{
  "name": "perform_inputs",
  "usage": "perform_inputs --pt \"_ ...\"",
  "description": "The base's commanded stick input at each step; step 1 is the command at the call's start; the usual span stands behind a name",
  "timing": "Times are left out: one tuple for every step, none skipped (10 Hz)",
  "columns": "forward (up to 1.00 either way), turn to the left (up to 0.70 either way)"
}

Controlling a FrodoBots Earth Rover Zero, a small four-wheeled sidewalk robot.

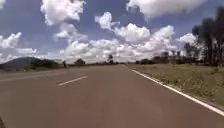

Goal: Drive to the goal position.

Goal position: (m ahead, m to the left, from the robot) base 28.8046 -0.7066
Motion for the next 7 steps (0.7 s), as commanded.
perform_inputs --pt "1.0 0.0" --pt "1.0 0.0" --pt "1.0 0.0" --pt "1.0 0.0" --pt "1.0 0.0" --pt "1.0 0.0" --pt "1.0 0.0"
